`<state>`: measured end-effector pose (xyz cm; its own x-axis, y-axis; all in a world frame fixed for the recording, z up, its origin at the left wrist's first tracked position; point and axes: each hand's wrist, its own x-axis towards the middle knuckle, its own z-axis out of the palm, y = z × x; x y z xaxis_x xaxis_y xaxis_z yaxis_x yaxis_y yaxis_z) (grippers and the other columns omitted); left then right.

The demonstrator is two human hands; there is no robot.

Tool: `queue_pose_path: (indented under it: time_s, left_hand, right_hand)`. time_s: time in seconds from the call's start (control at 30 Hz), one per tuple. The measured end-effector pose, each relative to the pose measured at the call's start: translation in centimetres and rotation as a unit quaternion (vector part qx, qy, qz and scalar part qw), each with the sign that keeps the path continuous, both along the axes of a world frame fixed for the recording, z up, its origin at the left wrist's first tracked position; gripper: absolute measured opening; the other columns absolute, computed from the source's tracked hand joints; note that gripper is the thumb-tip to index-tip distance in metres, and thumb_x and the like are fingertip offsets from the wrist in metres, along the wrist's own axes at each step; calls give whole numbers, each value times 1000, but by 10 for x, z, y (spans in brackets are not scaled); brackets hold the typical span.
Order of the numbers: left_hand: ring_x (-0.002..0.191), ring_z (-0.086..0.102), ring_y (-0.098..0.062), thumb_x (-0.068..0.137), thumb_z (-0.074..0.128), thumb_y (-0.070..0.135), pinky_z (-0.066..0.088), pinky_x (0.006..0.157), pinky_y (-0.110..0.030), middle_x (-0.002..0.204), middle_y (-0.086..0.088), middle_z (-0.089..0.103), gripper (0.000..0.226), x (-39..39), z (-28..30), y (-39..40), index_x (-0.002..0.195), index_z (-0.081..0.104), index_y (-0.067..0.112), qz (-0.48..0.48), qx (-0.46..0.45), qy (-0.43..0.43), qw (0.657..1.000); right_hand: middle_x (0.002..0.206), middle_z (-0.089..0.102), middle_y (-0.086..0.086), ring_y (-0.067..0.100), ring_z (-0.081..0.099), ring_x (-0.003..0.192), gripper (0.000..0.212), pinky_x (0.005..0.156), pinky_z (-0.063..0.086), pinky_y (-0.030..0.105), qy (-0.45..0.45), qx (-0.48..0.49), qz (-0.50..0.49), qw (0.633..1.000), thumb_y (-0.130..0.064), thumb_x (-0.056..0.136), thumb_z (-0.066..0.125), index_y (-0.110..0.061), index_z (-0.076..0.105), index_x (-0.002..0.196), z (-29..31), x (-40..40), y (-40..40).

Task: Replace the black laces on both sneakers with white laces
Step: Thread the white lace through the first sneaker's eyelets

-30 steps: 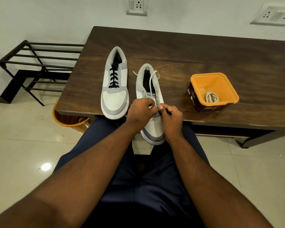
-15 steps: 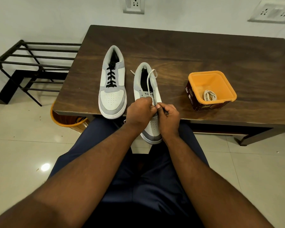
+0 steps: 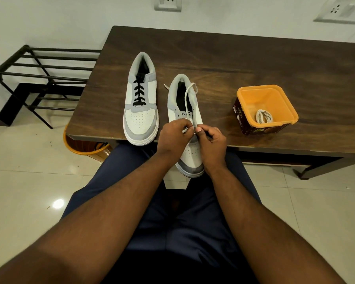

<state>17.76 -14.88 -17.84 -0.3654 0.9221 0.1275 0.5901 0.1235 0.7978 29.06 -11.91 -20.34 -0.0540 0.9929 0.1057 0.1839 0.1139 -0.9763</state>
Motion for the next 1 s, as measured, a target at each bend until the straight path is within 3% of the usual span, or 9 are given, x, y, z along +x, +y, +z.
queue_pose_path:
  time_s: [0.23, 0.37, 0.43, 0.5, 0.63, 0.7, 0.8, 0.87, 1.0]
  left_hand:
    - [72, 62, -21, 88, 59, 31, 52, 68, -35, 74, -2, 68, 24, -6, 4, 8, 77, 70, 13, -34, -59, 31, 997]
    - [61, 56, -22, 88, 54, 25, 47, 60, -34, 61, -1, 59, 29, 0, 3, 4, 65, 62, 11, -18, -43, 18, 999]
    - [55, 49, -16, 87, 56, 20, 43, 57, -32, 54, 4, 52, 30, 2, 3, 4, 57, 57, 16, -5, -40, -24, 999]
    - [54, 50, -12, 83, 60, 16, 47, 57, -35, 54, -2, 57, 27, -1, 6, 8, 56, 63, 14, 3, -49, -114, 992]
    - [77, 68, -21, 83, 71, 3, 58, 84, -39, 84, -18, 74, 6, -10, 15, 14, 83, 76, 2, -7, -92, -237, 967]
    - [79, 70, -24, 84, 71, 6, 58, 87, -41, 84, -16, 74, 7, -12, 13, 17, 87, 77, 3, -15, -104, -206, 973]
    - [74, 65, -13, 88, 70, 13, 57, 83, -36, 82, -4, 74, 9, -12, 12, 17, 91, 78, 11, -29, -104, -119, 987]
    - [76, 64, -10, 90, 67, 15, 55, 82, -33, 82, 0, 73, 11, -12, 11, 15, 94, 78, 13, -40, -95, -101, 990]
    - [93, 66, -16, 93, 62, 25, 53, 90, -38, 99, 1, 72, 18, -10, 11, 7, 106, 75, 20, -51, -103, -42, 993]
  right_hand:
    - [98, 64, 2, 8, 63, 92, 14, 80, 52, 15, 24, -11, 4, 1000, -9, 91, 64, -14, 72, 101, 2, 0, -1]
    - [98, 63, 0, 12, 63, 94, 16, 84, 52, 20, 11, -14, 3, 1000, -8, 93, 61, -11, 73, 102, 1, 0, 0]
    - [99, 62, -5, 11, 62, 97, 18, 87, 52, 23, -6, -5, 9, 1000, -7, 93, 59, -10, 72, 106, 1, 0, 0]
    - [100, 60, -7, 11, 61, 99, 20, 89, 52, 25, -5, -2, 11, 1000, -6, 93, 58, -11, 71, 108, 0, 0, 0]
    - [104, 63, -2, 14, 63, 101, 18, 91, 54, 32, 15, -22, 17, 1000, -8, 94, 59, -14, 71, 106, -2, 0, 2]
    - [106, 64, 2, 16, 63, 101, 16, 91, 54, 35, 23, -36, 18, 999, -10, 94, 59, -18, 70, 103, -2, 1, 3]
    - [101, 68, 6, 18, 64, 96, 15, 88, 55, 39, 48, -61, 31, 997, -9, 94, 59, -22, 68, 93, 2, 1, 5]
    - [96, 67, 7, 20, 63, 91, 12, 85, 55, 42, 1, -27, 48, 998, -9, 94, 57, -16, 66, 92, 6, 2, 9]
    - [92, 55, 1, 24, 54, 88, 9, 80, 48, 48, -214, 95, 112, 966, -10, 96, 47, -10, 56, 93, 15, 6, 22]
